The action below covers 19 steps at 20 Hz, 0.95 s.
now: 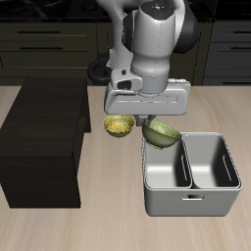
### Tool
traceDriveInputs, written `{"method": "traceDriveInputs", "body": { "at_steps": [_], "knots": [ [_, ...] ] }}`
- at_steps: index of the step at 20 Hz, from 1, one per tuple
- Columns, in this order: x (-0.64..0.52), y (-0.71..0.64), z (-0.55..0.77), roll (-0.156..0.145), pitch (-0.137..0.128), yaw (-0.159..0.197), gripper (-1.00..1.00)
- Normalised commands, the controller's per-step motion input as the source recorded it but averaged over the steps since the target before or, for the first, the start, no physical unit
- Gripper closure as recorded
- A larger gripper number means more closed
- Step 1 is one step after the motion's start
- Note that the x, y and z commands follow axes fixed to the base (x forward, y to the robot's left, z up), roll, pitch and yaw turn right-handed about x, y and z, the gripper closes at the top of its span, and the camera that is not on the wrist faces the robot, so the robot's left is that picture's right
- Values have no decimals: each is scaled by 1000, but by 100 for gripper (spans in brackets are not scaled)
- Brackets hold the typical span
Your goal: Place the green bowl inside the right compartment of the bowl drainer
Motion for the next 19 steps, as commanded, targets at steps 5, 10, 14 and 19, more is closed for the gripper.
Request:
{"method": "traceDriveInputs", "body": {
  "at_steps": [5, 10, 14, 19],
  "knots": [
    [-62, 18, -46, 0, 3, 37, -100],
    [-8, -30, -51, -3, 11, 21, -100],
    [-37, -15, 82, 11, -10, 14, -100],
    [-4, -7, 89, 9, -12, 10, -100]
  ]
}}
